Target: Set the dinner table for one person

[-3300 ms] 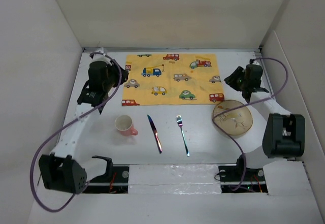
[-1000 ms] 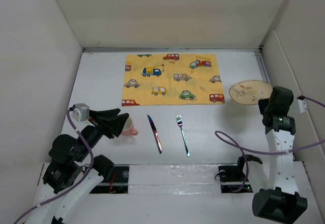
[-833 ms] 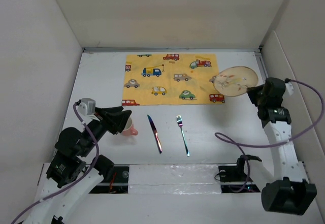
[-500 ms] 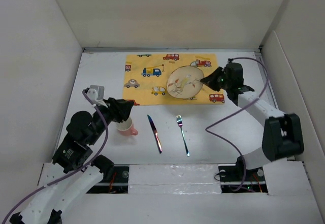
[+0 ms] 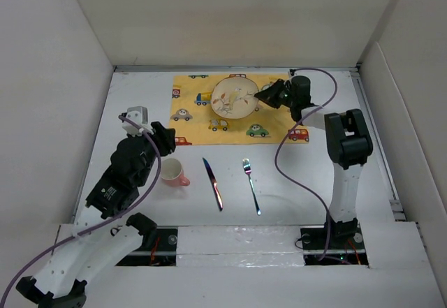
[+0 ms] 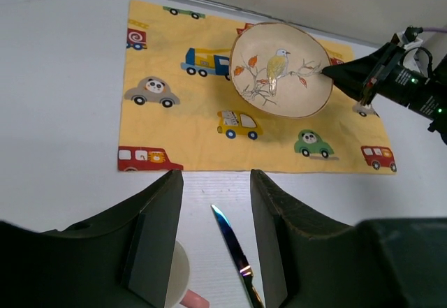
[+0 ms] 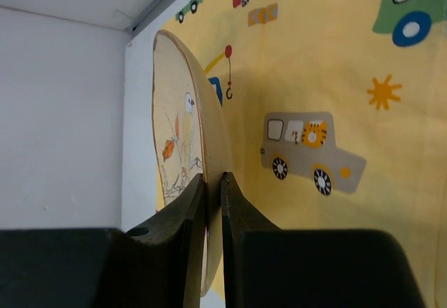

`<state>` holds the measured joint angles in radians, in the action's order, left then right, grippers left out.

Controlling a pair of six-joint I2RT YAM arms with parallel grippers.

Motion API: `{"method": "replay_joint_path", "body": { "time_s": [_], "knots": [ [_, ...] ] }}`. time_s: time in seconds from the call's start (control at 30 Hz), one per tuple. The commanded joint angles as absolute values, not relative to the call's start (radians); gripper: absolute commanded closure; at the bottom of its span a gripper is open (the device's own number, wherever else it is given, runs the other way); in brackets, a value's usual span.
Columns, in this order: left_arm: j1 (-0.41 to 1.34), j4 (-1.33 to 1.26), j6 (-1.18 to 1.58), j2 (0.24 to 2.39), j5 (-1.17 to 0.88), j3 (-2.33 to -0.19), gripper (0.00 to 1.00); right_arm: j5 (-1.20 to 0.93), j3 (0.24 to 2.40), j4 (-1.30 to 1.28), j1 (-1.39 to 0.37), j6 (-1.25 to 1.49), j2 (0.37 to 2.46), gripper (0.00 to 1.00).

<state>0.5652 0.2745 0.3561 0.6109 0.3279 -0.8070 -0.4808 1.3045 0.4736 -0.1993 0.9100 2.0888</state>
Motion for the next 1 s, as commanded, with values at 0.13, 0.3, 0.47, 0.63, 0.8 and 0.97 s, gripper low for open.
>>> {"method": "replay_joint_path", "body": {
  "time_s": [0.13, 0.3, 0.47, 0.63, 0.8, 0.97],
  "knots": [
    [0.558, 0.230, 0.341, 0.627, 0.393, -0.804, 0.60, -0.617, 1.468, 0.765, -0.209, 1.091, 2.167, 1.00],
    [0.558, 0.238, 0.341, 0.637, 0.382, -0.802, 0.60, -0.569, 1.437, 0.690, -0.209, 1.066, 2.169, 1.00],
    [0.558, 0.232, 0.341, 0.630, 0.368, -0.804, 0.60, -0.545, 1.399, 0.612, -0.218, 1.026, 2.177, 1.00],
    [0.558, 0.236, 0.337, 0.627, 0.368, -0.802, 0.60, -0.508, 1.398, 0.479, -0.229, 0.973, 2.191, 0.96],
    [0.558, 0.235, 0.337, 0.614, 0.373, -0.798, 0.60, -0.496, 1.387, 0.401, -0.229, 0.937, 2.194, 0.68],
    [0.558, 0.236, 0.339, 0.597, 0.379, -0.796, 0.60, -0.410, 1.367, 0.290, -0.239, 0.841, 2.137, 0.48]
  ]
}}
